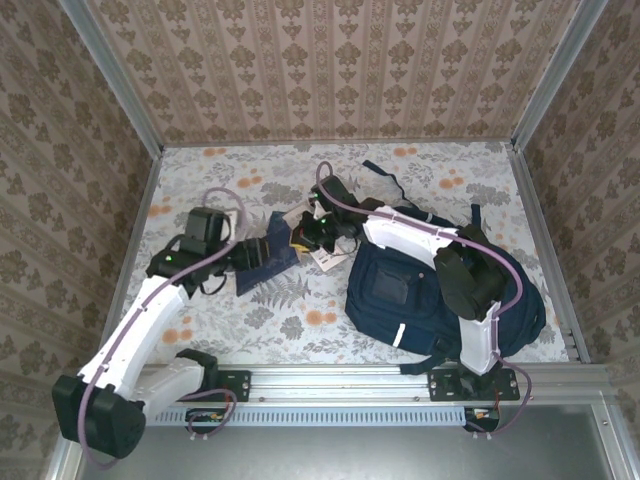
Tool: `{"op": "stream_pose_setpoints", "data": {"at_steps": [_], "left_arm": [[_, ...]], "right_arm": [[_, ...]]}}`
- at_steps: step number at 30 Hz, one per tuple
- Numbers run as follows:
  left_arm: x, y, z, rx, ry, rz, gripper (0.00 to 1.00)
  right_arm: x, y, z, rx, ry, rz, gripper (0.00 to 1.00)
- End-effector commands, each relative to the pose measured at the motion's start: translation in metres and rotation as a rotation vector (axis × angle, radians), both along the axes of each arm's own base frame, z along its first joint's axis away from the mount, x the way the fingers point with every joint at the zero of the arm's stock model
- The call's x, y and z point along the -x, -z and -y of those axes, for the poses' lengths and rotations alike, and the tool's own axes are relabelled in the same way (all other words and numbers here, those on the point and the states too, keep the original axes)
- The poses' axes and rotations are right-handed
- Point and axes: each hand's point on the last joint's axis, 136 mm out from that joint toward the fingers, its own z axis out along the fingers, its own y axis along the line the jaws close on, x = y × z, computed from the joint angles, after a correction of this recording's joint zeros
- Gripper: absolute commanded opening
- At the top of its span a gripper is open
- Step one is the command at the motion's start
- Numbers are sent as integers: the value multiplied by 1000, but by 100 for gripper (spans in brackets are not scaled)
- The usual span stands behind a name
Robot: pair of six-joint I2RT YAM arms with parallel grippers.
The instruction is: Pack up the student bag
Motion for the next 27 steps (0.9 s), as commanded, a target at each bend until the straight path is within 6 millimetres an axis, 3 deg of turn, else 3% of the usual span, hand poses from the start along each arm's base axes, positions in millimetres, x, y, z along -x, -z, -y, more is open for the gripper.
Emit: {"op": "stream_pose_setpoints", "data": {"at_steps": [1,5,15,20,22,24,27], "left_arm": [[11,-20,23,-239,332,249,66],[31,-10,53,-513,658,478,68],[3,61,46,-745,653,344,70],[-5,77,43,-718,619,270,68],[-7,82,40,-722,612,248,61],[-8,83,40,-730,616,240,47],[-9,78,38,-741,624,241,9]], "right_arm": [[7,5,6,14,-66,-57,0],[7,6,8,-3,-83,-85,0],[6,-5,7,-80,-83,-99,0],[2,-12,6,-129,-66,-100,0],[1,-14,6,-149,-61,-102,0],[1,-15,6,-162,-52,-104,0],[2,-17,7,-172,-46,-101,0]]}}
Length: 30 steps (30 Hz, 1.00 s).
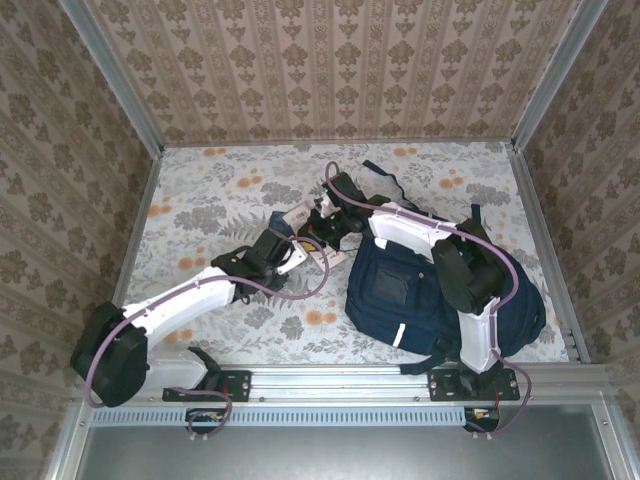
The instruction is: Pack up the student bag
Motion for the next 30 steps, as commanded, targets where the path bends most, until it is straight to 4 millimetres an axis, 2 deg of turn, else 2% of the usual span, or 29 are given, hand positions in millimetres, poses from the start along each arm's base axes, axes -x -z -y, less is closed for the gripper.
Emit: {"op": "stream_pose_setpoints", "data": {"at_steps": [1,2,4,5,6,8,10,12,16,17,20,23,30], "left_arm": [[-6,-15,0,7,0,31,0],[-6,-21,0,15,2,48,0],[-7,-39,-3,44,0,100,0],[-7,-49,-4,63,-3,133,0],[-7,-61,-5,87,-4,172,0],[-7,-83,-5,142,8,244,0],[-6,-112,-4,202,32,333,0],[-5,-132,-5,233,49,413,0],[-2,-158,-3,219,114,551,0],[-2,-162,-1,213,129,575,0],[2,-172,8,203,190,631,0],[5,-177,17,202,228,659,0],[12,-178,35,196,309,683,0]], "right_arm": [[1,-30,-1,-78,2,28,0],[-1,-31,4,-66,17,37,3],[-7,-40,19,-31,52,80,34],[-10,-47,28,-10,73,104,46],[-12,-56,39,11,101,131,55],[-15,-73,60,32,156,176,64],[-14,-92,77,31,210,202,70],[-8,-107,86,8,242,210,76],[7,-129,83,-114,298,153,81],[9,-135,82,-141,311,149,87],[15,-156,78,-221,350,167,99],[20,-171,68,-285,365,166,100],[24,-170,37,-347,365,137,99]]}}
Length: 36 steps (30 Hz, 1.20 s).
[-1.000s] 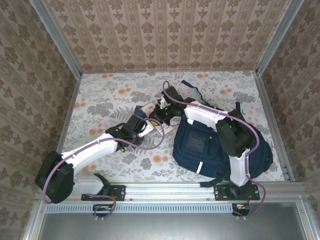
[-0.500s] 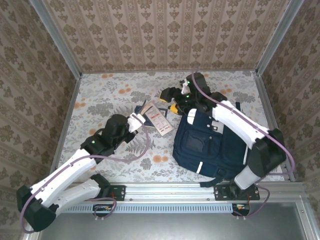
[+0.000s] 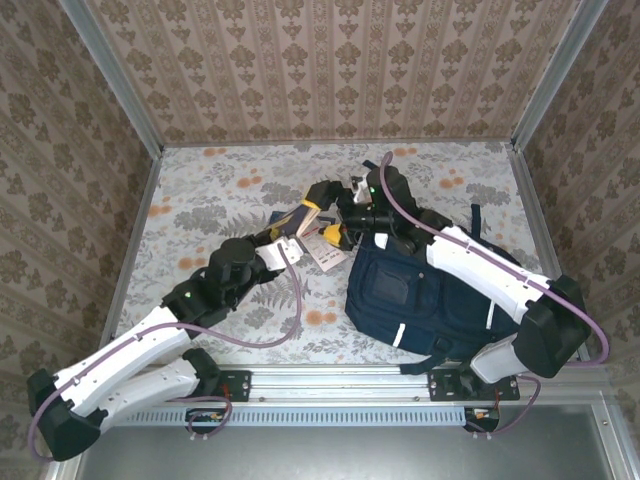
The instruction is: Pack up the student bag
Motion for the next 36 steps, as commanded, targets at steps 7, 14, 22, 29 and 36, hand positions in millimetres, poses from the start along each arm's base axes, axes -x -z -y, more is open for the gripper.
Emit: {"op": "stream_pose_setpoints", "data": {"at_steps": [7,14,22,29,36], "left_arm": [[5,-12,20,-34,66,97,0],[5,-17,20,-15,47,71,40],[20,-41,54,276,52,-317,54],[2,0,122,517,-45,-924,58],[-28,55,188,734,-117,-1363,68]], "right_arm": [[-5,-6,-27,-68,-3,4,70],[-10,5,-4,54,42,41,0],[-25,-22,117,260,263,230,0],[-8,-25,237,460,524,275,0],[17,-16,282,535,594,255,0]]}}
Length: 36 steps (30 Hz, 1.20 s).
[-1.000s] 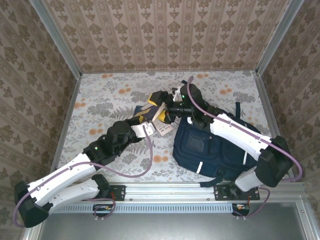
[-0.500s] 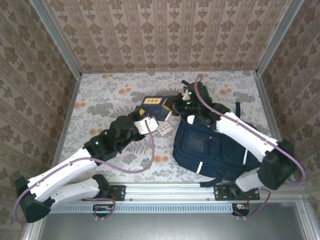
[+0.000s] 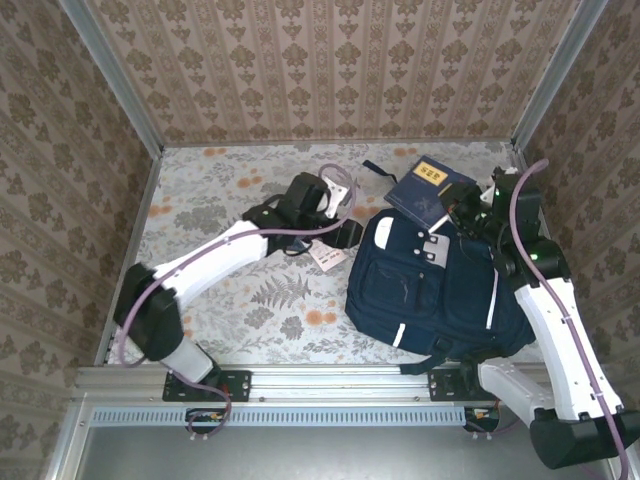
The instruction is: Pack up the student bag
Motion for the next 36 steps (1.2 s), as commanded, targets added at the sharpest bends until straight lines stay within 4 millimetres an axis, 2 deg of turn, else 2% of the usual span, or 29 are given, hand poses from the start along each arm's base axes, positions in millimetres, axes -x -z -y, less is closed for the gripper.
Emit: {"op": "stream_pose_setpoints", "data": {"at_steps": [1,6,8,11,16,19,21,24,29,32,36], "left_arm": [[9,-3,31,165,-7,-238,68],[5,35,45,213,-22,-376,64],[6,43,50,237,-19,-412,60],[10,54,53,253,-9,-458,48],[13,81,41,186,-24,-491,44],[12,90,35,181,-35,-501,32],[10,93,32,177,-41,-500,17],[5,95,23,170,-61,-496,1],[-11,88,0,194,-116,-478,0],[-24,84,-23,191,-178,-449,0],[-30,76,-58,126,-222,-418,0]], "right_arm": [[15,15,10,52,-9,-39,0],[20,25,13,23,-15,-54,0],[20,29,13,19,-21,-61,0],[20,35,12,11,-27,-67,0],[19,38,11,-5,-37,-70,0],[19,38,9,-11,-47,-68,0],[20,39,8,-14,-52,-70,0],[20,38,8,-16,-54,-68,0],[21,33,8,-3,-64,-58,0],[21,29,9,15,-65,-52,0],[23,24,10,32,-71,-43,0]]}}
